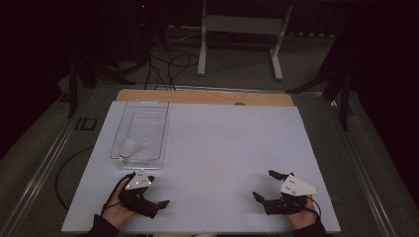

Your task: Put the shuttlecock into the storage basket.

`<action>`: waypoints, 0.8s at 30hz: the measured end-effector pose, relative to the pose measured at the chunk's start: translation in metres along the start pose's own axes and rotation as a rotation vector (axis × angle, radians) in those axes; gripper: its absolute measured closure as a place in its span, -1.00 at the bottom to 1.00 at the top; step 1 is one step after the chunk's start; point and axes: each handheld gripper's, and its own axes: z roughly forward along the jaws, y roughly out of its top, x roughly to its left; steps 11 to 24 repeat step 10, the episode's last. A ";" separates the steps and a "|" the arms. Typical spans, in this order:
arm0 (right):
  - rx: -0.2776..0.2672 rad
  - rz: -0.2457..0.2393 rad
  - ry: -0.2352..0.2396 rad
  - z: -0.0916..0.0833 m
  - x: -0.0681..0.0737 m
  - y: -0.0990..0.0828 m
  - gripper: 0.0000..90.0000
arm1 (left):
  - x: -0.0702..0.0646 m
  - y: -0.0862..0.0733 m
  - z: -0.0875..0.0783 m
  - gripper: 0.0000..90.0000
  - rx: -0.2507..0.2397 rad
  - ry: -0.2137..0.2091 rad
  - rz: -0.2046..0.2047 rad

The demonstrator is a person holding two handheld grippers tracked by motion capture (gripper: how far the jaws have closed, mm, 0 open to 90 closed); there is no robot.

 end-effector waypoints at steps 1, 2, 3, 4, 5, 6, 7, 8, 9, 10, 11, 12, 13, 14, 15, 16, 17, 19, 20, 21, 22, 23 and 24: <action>0.001 -0.001 0.001 0.000 0.000 0.000 -0.79 | -0.001 0.000 0.001 -1.00 0.000 0.000 0.001; 0.002 0.000 0.001 0.000 0.000 0.000 -0.79 | -0.001 0.000 0.001 -1.00 0.004 -0.001 0.004; 0.003 -0.001 0.000 0.000 0.000 0.000 -0.79 | 0.000 0.000 0.002 -1.00 0.008 -0.007 0.000; 0.003 0.001 0.001 0.000 0.000 0.000 -0.79 | 0.000 -0.001 0.003 -1.00 0.012 -0.010 0.000; 0.003 0.002 0.000 0.000 0.000 -0.001 -0.79 | 0.000 -0.001 0.003 -1.00 0.013 -0.012 -0.002; 0.004 0.001 -0.002 0.000 -0.001 -0.001 -0.79 | 0.000 -0.001 0.004 -1.00 0.014 -0.018 -0.004; 0.002 -0.001 -0.001 0.000 -0.001 -0.001 -0.79 | 0.000 -0.001 0.004 -1.00 0.016 -0.018 -0.003; 0.001 -0.002 -0.001 0.000 -0.001 -0.001 -0.79 | 0.000 -0.001 0.004 -1.00 0.015 -0.017 -0.002; 0.002 -0.002 -0.001 -0.001 -0.001 -0.001 -0.79 | 0.000 0.000 0.003 -1.00 0.014 -0.021 -0.004; 0.001 -0.003 -0.002 -0.001 -0.001 -0.001 -0.79 | 0.000 0.000 0.003 -1.00 0.013 -0.022 -0.007; 0.001 -0.003 -0.002 -0.001 -0.001 -0.001 -0.79 | 0.000 0.000 0.003 -1.00 0.013 -0.022 -0.007; 0.001 -0.003 -0.002 -0.001 -0.001 -0.001 -0.79 | 0.000 0.000 0.003 -1.00 0.013 -0.022 -0.007; 0.001 -0.003 -0.002 -0.001 -0.001 -0.001 -0.79 | 0.000 0.000 0.003 -1.00 0.013 -0.022 -0.007; 0.001 -0.003 -0.002 -0.001 -0.001 -0.001 -0.79 | 0.000 0.000 0.003 -1.00 0.013 -0.022 -0.007; 0.001 -0.003 -0.002 -0.001 -0.001 -0.001 -0.79 | 0.000 0.000 0.003 -1.00 0.013 -0.022 -0.007; 0.001 -0.003 -0.002 -0.001 -0.001 -0.001 -0.79 | 0.000 0.000 0.003 -1.00 0.013 -0.022 -0.007; 0.001 -0.003 -0.002 -0.001 -0.001 -0.001 -0.79 | 0.000 0.000 0.003 -1.00 0.013 -0.022 -0.007; 0.001 -0.003 -0.002 -0.001 -0.001 -0.001 -0.79 | 0.000 0.000 0.003 -1.00 0.013 -0.022 -0.007; 0.001 -0.003 -0.002 -0.001 -0.001 -0.001 -0.79 | 0.000 0.000 0.003 -1.00 0.013 -0.022 -0.007; 0.001 -0.003 -0.002 -0.001 -0.001 -0.001 -0.79 | 0.000 0.000 0.003 -1.00 0.013 -0.022 -0.007; 0.001 -0.003 -0.002 -0.001 -0.001 -0.001 -0.79 | 0.000 0.000 0.003 -1.00 0.013 -0.022 -0.007; 0.001 -0.003 -0.002 -0.001 -0.001 -0.001 -0.79 | 0.000 0.000 0.003 -1.00 0.013 -0.022 -0.007; 0.001 -0.003 -0.002 -0.001 -0.001 -0.001 -0.79 | 0.000 0.000 0.003 -1.00 0.013 -0.022 -0.007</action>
